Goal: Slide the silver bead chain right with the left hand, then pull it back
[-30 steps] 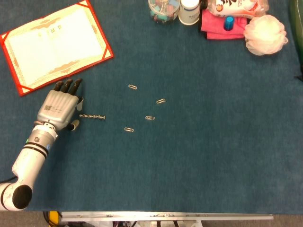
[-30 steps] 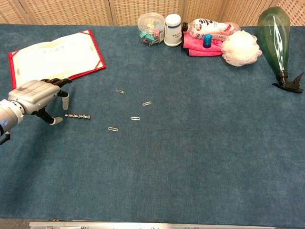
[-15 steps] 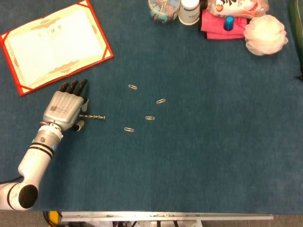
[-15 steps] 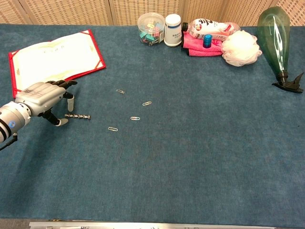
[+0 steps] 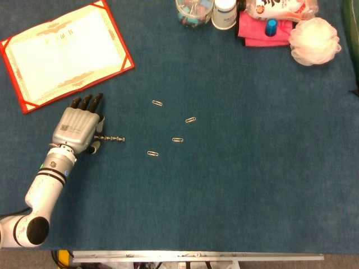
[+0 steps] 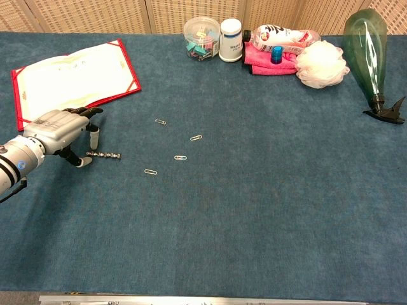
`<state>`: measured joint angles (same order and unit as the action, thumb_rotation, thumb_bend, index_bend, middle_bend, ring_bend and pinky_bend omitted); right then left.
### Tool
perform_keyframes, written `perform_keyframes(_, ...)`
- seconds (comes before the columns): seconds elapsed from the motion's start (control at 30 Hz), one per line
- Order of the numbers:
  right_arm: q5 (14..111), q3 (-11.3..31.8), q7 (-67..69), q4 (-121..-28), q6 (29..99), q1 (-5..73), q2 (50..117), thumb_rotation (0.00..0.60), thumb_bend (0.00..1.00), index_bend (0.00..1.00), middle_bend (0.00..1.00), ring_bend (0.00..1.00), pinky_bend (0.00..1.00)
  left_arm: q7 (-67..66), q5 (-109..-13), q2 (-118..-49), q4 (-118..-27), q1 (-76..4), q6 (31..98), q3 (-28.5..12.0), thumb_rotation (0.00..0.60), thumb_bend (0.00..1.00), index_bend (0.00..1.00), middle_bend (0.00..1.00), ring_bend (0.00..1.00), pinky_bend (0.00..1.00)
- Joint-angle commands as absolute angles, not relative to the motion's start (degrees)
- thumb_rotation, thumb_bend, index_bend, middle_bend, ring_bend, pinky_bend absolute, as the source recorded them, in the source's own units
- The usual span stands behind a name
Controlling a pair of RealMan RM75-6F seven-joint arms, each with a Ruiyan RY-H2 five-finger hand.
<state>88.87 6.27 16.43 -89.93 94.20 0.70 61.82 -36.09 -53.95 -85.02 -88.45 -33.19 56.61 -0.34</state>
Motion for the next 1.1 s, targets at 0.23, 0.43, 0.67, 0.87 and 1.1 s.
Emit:
perform_keyframes(0.23,88.9,6.3,16.5,-89.9,94.2,0.7,61.8,0.6,0.62,0.54,0.47,0.42,0.45,-36.5,-53.1,-85.3,-88.2,-33.4,56.8,-0.1,0.6,0.31,0.47,0.0,0.0,0.09)
perform_keyframes(0.43,88.8,6.3,16.4,-89.9,94.1,0.7,61.8,0.6,0.62,0.54,0.47,0.42,0.45,-36.2,-53.2,-85.2,-88.3,-33.4,56.8,0.2,0.6,0.31,0.49,0.0,0.0,0.09)
perform_keyframes(0.67,88.9,6.3,16.5,-89.8,94.3,0.7,61.9,0.6,0.62,0.54,0.47,0.42,0.45,-35.3,-54.1,-85.5,-87.8,-33.2,57.1,0.5,0.6,0.31,0.51,0.0,0.0,0.09)
perform_keyframes(0.87,88.9,6.3,16.5,-89.8,94.2,0.7,61.8,0.6,0.62,0.54,0.47,0.42,0.45,-34.9,-54.2,-85.8,-87.3,-33.1,57.1,0.5,0.6,0.31,0.53,0.0,0.0,0.09)
perform_keyframes(1.1,88.9,6.3,16.6,-89.8,94.3,0.6,61.8,0.6,0.62,0.54,0.47,0.42,0.45,-34.8,-54.1,-86.2,-87.0,-33.1,57.4,0.4,0.6,0.32,0.54,0.0,0.0,0.09)
